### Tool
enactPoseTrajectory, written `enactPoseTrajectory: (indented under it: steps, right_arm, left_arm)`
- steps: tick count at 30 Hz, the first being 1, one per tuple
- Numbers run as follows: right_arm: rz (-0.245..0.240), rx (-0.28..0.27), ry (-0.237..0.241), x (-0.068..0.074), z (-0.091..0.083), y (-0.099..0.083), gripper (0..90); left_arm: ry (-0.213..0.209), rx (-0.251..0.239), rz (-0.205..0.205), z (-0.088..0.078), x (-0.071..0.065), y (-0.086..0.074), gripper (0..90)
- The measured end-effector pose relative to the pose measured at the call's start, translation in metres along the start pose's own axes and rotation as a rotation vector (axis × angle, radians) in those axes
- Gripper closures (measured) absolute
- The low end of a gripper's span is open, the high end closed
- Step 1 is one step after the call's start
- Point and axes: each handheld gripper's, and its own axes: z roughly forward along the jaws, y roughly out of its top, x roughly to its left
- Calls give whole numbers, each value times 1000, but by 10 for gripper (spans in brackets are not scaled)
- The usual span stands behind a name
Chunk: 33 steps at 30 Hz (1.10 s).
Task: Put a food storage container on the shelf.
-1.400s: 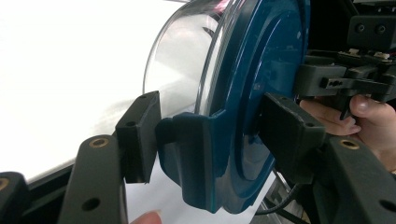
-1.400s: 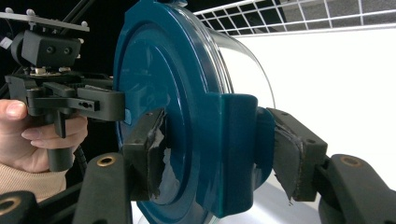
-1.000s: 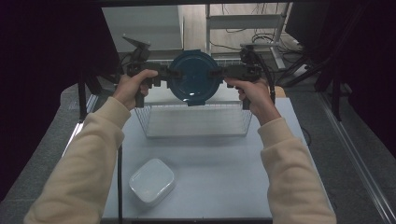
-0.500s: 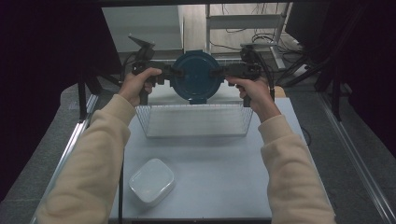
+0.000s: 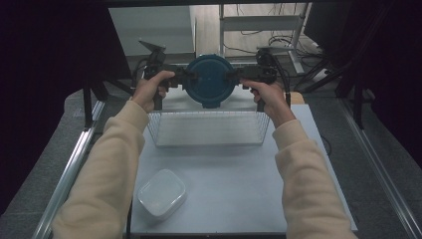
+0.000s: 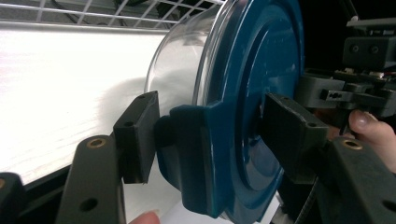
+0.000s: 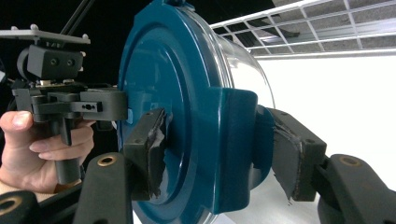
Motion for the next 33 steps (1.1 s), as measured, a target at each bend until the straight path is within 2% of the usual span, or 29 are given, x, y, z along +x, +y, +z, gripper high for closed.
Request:
enactPoseTrajectory:
  steps: [2, 4, 7, 8, 9, 11, 12, 15, 19, 23, 25, 26, 27, 28, 29, 30, 32, 33]
  right_arm:
    - [26, 2, 0, -4, 3, 3, 401]
    - [33, 1, 2, -5, 4, 4, 398]
    - [77, 8, 6, -11, 9, 7, 386]
    - [77, 8, 6, -11, 9, 7, 386]
    - [80, 7, 6, -12, 10, 7, 382]
    - [112, 11, 10, -19, 13, 8, 373]
    - [112, 11, 10, -19, 13, 8, 373]
    - [165, 9, 24, -26, 17, 9, 365]
    - [177, 5, 30, -29, 18, 7, 355]
    - [168, 0, 31, -29, 18, 7, 348]
    - [134, -1, 13, -26, 20, 6, 301]
    - [134, -1, 13, -26, 20, 6, 301]
    - [119, -3, 0, -25, 20, 6, 269]
    - [72, -11, -46, -21, 21, 5, 208]
    - [57, -9, -65, -18, 21, 4, 160]
    - [57, -9, -65, -18, 21, 4, 160]
    - [6, -5, -131, -12, 19, 3, 99]
    - [-44, -18, -186, -5, 15, 0, 84]
  left_arm:
    - [-7, -15, -36, 4, 5, 2, 386]
    - [-5, -18, -42, 4, 6, 2, 385]
    - [-9, -31, -79, 9, 11, 5, 382]
    - [-9, -31, -79, 9, 11, 5, 381]
    - [-8, -32, -98, 11, 14, 6, 381]
    - [-3, -40, -113, 14, 17, 7, 377]
    - [-3, -40, -113, 14, 17, 7, 376]
    - [-3, -53, -138, 18, 21, 8, 372]
    - [-6, -66, -134, 21, 22, 7, 370]
    - [-4, -80, -127, 22, 22, 6, 363]
    - [-1, -83, -122, 22, 21, 5, 340]
    - [5, -80, -115, 23, 20, 5, 340]
    - [19, -82, -105, 23, 19, 4, 317]
    - [31, -90, -100, 23, 19, 4, 262]
    - [71, -117, -81, 21, 18, 2, 241]
    - [71, -117, -81, 21, 18, 2, 236]
    - [111, -140, -33, 18, 15, 0, 228]
    - [136, -148, 3, 16, 12, -2, 214]
